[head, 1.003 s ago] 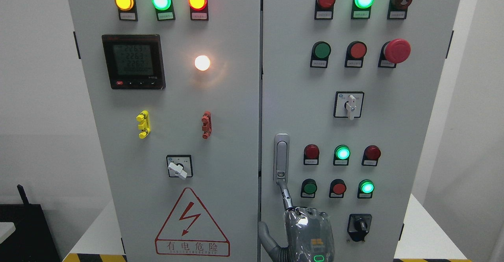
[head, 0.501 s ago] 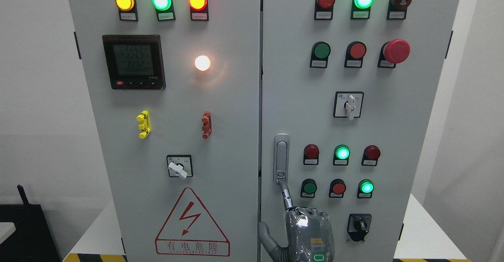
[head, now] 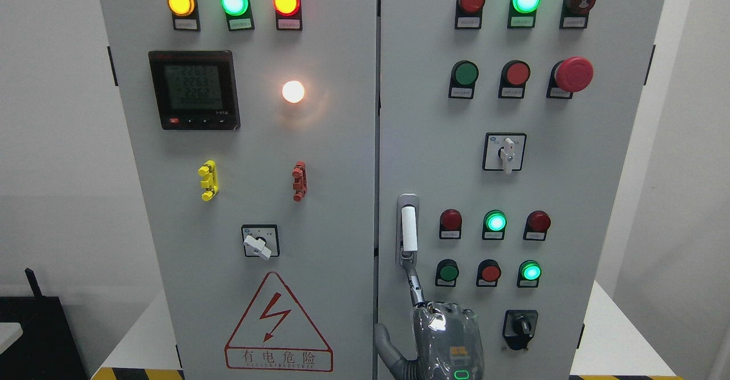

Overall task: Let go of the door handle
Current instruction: 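Raise the right hand toward the silver door handle, then move the right hand up along the door beside the handle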

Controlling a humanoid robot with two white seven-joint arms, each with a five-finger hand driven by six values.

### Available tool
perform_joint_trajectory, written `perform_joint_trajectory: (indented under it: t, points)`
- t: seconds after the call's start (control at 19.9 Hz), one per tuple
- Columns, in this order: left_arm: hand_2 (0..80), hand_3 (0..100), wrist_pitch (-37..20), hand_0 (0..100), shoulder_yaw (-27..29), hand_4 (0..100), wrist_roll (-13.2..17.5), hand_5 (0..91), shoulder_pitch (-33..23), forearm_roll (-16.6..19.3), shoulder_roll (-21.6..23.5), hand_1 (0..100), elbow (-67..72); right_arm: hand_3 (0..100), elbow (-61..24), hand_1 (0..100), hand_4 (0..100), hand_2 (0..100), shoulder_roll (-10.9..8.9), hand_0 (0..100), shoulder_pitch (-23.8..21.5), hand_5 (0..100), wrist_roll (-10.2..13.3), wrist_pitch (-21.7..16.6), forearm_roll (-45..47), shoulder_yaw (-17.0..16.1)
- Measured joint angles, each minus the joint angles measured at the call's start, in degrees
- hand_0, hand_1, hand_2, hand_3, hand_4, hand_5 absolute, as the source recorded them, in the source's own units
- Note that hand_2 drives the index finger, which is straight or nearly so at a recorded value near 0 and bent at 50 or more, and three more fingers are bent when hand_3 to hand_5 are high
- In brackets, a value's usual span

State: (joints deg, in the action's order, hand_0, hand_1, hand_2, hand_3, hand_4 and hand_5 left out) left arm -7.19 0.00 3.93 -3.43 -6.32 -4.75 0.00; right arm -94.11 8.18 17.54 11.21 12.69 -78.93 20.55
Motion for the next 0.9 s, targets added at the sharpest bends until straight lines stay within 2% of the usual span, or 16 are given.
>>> perform_joint_trajectory:
  t: [0.45,0.9]
  points:
    - [0.0,0,0.0,12,0.0,0,0.0,0.0,0.0,0.0,0.0,39,0.0,100,0.1,36,100,11,0.0,34,0.4,100,-0.1,-0.2,0.1,0.0]
    - [0.0,0,0.0,12,0.0,0,0.0,0.0,0.0,0.0,0.0,39,0.0,100,-0.2,36,100,14,0.0,34,0.4,99,1.8,-0.7,0.2,0.0]
